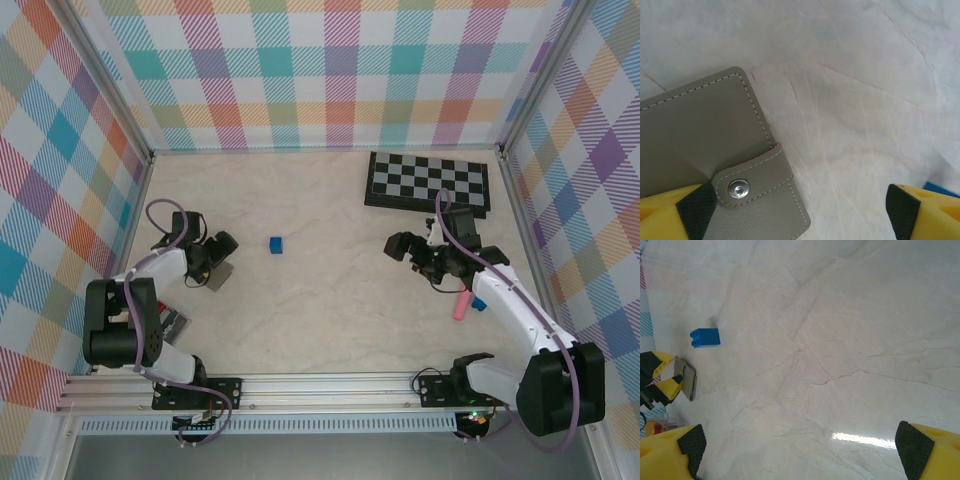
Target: Put the credit cards into the card holder
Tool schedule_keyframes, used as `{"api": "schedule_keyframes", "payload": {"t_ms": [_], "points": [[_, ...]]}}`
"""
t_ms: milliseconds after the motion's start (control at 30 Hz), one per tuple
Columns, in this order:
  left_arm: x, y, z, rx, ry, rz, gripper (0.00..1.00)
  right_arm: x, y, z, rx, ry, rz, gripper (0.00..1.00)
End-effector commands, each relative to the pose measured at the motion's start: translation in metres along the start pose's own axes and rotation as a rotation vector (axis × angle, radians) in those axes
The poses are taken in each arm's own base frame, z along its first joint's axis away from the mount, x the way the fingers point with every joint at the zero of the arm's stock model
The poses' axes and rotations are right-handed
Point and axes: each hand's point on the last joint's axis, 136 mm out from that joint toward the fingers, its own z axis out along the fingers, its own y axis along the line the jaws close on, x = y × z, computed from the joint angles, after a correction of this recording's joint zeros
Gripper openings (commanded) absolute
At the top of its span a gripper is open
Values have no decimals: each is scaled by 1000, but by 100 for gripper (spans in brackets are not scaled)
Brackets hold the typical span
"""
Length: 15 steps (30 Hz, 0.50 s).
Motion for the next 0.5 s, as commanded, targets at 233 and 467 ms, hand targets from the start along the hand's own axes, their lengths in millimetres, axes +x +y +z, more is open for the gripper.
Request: {"api": "schedule_keyframes", "payload": {"t_ms": [233,467], "points": [[160,29,-27,32,240,20,82,24,-18,4,92,63,40,89],[195,-14,-38,230,255,118,82,42,-16,12,89,115,51,80]]}}
